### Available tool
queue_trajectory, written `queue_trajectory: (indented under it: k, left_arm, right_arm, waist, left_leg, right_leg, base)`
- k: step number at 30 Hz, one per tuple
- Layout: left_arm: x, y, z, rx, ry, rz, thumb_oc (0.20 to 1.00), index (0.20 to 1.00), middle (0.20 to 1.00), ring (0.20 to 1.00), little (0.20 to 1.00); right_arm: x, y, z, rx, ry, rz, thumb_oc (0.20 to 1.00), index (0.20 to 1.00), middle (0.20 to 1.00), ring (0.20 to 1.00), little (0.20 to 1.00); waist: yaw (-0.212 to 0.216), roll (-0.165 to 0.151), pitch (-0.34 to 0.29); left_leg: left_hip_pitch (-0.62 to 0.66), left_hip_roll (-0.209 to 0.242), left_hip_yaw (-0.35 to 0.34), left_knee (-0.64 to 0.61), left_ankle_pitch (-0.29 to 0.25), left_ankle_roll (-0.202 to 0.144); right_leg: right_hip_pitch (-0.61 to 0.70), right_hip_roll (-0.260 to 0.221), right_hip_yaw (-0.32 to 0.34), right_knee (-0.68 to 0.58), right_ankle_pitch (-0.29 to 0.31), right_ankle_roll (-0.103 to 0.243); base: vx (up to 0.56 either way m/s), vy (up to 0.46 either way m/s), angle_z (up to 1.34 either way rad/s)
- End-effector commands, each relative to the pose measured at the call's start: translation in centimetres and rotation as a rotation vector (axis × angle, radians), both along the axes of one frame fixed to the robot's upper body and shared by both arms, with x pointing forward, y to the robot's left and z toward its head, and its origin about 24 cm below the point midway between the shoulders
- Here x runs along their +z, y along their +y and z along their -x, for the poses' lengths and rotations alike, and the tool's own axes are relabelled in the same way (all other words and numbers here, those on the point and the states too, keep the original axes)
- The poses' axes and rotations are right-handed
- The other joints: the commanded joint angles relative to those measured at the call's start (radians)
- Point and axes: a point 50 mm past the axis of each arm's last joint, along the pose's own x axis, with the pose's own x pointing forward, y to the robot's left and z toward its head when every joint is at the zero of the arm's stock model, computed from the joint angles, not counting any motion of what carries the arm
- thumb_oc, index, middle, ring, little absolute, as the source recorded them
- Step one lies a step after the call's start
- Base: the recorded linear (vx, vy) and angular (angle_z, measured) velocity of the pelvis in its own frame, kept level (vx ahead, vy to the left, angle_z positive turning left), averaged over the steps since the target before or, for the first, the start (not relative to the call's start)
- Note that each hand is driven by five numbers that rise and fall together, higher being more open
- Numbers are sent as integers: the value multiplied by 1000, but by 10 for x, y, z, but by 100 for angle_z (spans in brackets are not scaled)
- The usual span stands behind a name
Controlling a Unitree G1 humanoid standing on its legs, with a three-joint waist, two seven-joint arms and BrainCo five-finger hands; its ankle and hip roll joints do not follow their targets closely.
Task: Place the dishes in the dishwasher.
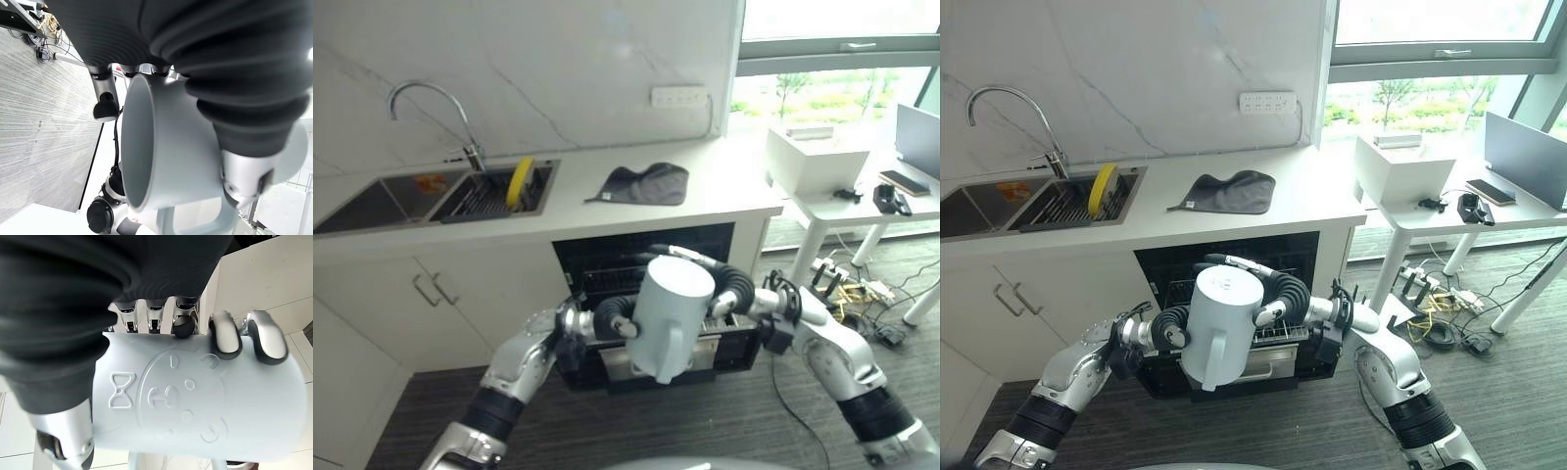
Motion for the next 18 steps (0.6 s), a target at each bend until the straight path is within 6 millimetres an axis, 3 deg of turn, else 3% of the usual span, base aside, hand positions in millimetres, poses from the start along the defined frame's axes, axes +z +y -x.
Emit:
queue_trajectory:
  k: [1, 18]
  left_arm:
    - [28, 7, -20, 21, -139, -9, 200, 200, 200, 200, 200]
    - [26, 9, -19, 23, -112, -2, 200, 200, 200, 200, 200]
  right_arm:
    - [42, 24, 2, 141, -201, -70, 1000, 1000, 1000, 1000, 1000]
    - [47, 27, 11, 246, -263, 2, 1000, 1000, 1000, 1000, 1000]
  waist:
    - [16, -13, 53]
    - [21, -26, 52]
  left_leg:
    - [87, 26, 95, 8, -129, -20]
    - [87, 24, 93, 8, -129, -19]
  right_leg:
    - [-24, -26, -5, 4, -48, 18]
    - [-23, -22, 2, 4, -49, 17]
  base:
    - [0, 0, 0]
    - [0, 0, 0]
